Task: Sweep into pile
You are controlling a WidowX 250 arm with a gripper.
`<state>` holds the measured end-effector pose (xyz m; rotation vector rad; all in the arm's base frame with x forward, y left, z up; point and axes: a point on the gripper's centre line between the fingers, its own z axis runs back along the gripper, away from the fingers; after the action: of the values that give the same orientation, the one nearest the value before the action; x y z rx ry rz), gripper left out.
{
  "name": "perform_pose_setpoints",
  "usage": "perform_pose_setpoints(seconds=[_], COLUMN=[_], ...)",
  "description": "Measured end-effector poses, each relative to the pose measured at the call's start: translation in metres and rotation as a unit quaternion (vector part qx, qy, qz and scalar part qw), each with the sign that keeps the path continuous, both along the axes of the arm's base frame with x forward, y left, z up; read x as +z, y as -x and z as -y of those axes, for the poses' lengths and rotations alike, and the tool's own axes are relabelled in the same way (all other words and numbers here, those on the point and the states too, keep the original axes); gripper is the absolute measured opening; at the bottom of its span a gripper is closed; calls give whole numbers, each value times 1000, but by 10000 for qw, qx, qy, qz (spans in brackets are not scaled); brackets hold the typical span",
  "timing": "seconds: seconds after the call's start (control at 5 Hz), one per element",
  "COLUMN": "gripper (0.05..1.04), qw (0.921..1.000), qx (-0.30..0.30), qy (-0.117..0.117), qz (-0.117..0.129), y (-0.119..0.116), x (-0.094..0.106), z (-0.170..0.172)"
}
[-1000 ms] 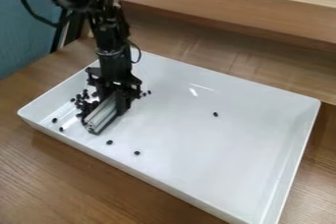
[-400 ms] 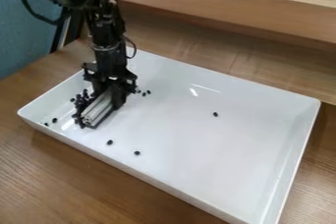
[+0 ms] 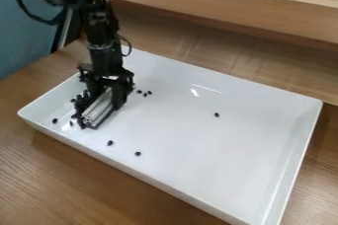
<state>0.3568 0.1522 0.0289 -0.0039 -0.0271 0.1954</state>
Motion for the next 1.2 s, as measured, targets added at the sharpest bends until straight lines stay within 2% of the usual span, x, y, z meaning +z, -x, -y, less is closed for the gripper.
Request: perform_pose_setpoints(seconds=[0.2, 0.4, 0.8, 1.0, 1.2], gripper=[989, 1002, 1000, 1000, 1000], qw=[9998, 9994, 9984, 9974, 9968], qx=[4, 27, -15, 2, 32], qy=[201, 342, 396, 509, 473], qz=[25, 43, 407, 514, 649], y=[1, 2, -6, -11, -13], x=[1, 2, 34, 44, 72], z=[5, 7, 10, 12, 13])
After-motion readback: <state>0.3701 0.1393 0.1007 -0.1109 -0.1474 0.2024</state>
